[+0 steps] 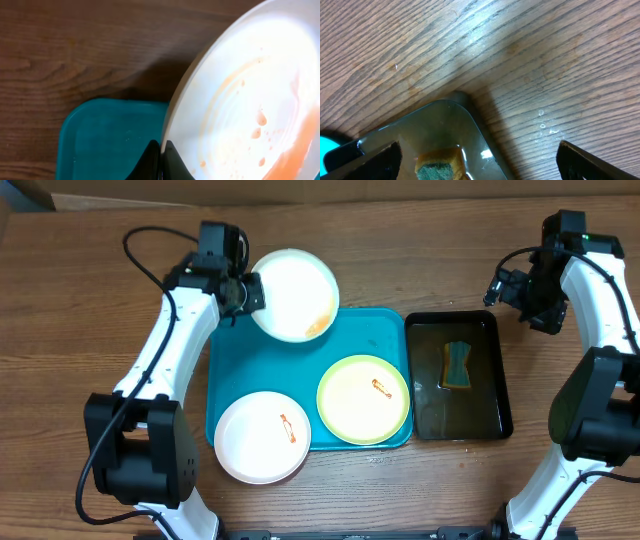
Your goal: Clean dirty plates on tray and stack at the side
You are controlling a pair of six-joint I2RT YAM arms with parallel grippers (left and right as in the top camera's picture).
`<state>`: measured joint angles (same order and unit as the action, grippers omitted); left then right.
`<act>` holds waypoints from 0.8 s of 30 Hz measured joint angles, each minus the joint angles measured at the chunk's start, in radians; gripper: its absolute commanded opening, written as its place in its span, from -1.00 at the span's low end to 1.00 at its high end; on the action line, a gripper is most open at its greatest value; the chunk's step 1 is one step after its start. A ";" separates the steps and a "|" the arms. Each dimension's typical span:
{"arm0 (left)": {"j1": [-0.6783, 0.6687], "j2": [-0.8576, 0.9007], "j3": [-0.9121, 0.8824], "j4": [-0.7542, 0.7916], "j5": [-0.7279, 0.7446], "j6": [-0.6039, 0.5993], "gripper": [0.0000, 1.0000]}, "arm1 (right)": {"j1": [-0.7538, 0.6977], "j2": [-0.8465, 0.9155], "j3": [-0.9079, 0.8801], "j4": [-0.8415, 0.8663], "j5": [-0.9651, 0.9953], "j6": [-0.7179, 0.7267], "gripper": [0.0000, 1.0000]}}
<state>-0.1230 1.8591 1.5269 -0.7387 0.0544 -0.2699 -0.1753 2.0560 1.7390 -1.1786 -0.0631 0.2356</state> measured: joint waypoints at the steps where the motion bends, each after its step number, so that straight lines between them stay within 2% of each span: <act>1: -0.001 0.000 0.017 -0.004 0.021 0.003 -0.92 | 0.000 0.000 0.000 0.000 0.000 0.000 1.00; 8: -0.056 0.000 0.076 0.012 0.089 0.008 -0.92 | 0.000 0.000 0.000 0.000 0.000 0.000 1.00; 24: -0.407 0.000 0.077 0.123 0.051 0.006 -0.92 | 0.000 0.000 0.000 0.010 0.000 0.000 1.00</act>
<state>-0.5301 1.8595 1.6035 -0.6159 0.1055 -0.2634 -0.1753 2.0560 1.7390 -1.1690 -0.0635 0.2356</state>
